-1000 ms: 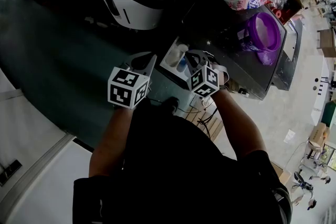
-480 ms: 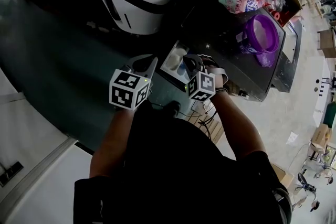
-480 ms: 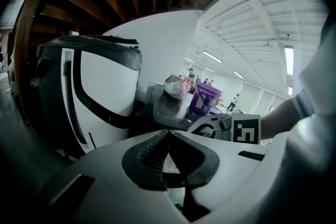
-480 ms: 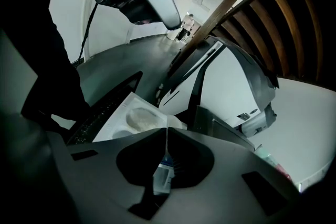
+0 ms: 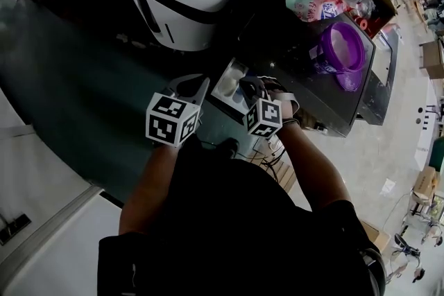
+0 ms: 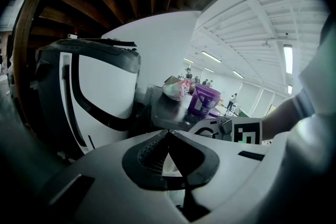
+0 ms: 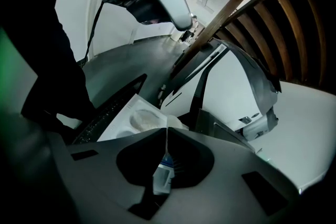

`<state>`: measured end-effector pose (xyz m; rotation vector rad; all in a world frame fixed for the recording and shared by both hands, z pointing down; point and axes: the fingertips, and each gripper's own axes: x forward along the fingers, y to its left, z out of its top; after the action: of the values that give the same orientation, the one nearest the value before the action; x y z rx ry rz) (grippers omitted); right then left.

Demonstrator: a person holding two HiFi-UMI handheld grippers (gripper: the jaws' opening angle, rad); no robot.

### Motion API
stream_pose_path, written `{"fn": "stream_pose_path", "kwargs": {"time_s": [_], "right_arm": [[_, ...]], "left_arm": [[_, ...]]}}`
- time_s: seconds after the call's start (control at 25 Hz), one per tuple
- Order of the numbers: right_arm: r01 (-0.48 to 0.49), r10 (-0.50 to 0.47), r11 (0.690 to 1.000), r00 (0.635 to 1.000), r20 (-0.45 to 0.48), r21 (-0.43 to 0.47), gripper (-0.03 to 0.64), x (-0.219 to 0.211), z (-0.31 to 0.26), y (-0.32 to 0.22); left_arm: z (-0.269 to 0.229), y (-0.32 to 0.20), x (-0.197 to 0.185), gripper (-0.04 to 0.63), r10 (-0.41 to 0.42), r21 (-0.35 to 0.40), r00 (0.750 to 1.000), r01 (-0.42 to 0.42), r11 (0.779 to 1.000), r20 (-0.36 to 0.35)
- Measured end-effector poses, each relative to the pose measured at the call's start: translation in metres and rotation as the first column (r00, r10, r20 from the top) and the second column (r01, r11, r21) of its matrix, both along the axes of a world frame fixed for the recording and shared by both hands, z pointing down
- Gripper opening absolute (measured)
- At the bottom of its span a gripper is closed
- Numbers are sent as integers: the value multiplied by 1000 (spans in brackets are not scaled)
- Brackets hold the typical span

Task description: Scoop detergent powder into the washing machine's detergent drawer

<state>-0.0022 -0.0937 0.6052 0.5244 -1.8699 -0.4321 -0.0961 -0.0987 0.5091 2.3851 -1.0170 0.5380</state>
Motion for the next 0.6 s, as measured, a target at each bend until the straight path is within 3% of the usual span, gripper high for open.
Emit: {"fn": "stream_pose_path", "kwargs": {"time_s": [0.36, 0.6], "right_arm": [[-94, 102, 994, 980, 168, -55, 23, 6, -25, -3], [-210, 247, 967, 913, 326, -145, 23, 21, -45, -9]], "left_arm": [[-9, -1, 8, 8, 4, 14, 1000, -4, 1000, 7], [-18, 1, 23, 9, 23, 32, 1000, -24, 999, 13]]}}
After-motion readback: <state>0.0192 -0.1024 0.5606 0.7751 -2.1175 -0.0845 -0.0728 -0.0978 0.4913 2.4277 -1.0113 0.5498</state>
